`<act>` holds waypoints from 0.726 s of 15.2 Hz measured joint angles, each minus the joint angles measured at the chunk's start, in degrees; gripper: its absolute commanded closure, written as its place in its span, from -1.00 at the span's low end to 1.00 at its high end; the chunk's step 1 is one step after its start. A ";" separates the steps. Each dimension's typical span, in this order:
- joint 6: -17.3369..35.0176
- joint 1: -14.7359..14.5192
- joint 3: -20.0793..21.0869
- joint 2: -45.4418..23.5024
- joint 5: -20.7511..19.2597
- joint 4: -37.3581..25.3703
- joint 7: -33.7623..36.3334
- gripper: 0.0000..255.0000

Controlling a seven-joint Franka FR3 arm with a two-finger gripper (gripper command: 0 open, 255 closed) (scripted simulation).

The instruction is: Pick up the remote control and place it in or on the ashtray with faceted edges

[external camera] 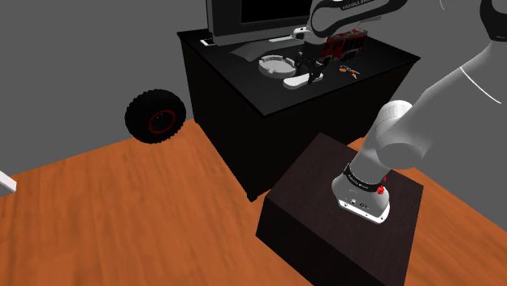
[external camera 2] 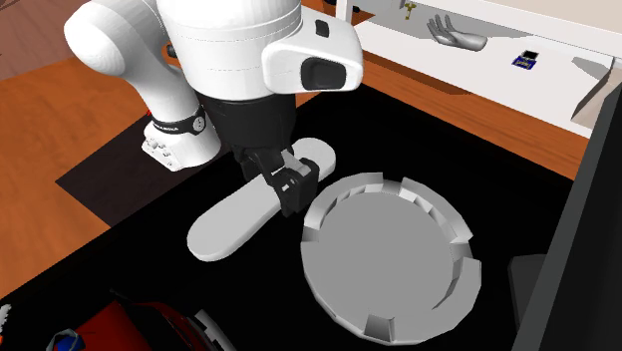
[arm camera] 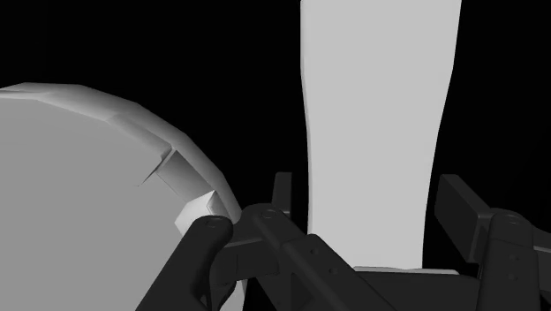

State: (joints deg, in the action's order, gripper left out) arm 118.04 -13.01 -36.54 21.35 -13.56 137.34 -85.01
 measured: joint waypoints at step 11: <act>-4.03 0.06 0.91 1.29 0.01 -2.84 0.20 1.00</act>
State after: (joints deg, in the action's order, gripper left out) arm 114.01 -12.95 -35.63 22.64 -13.55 134.50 -84.82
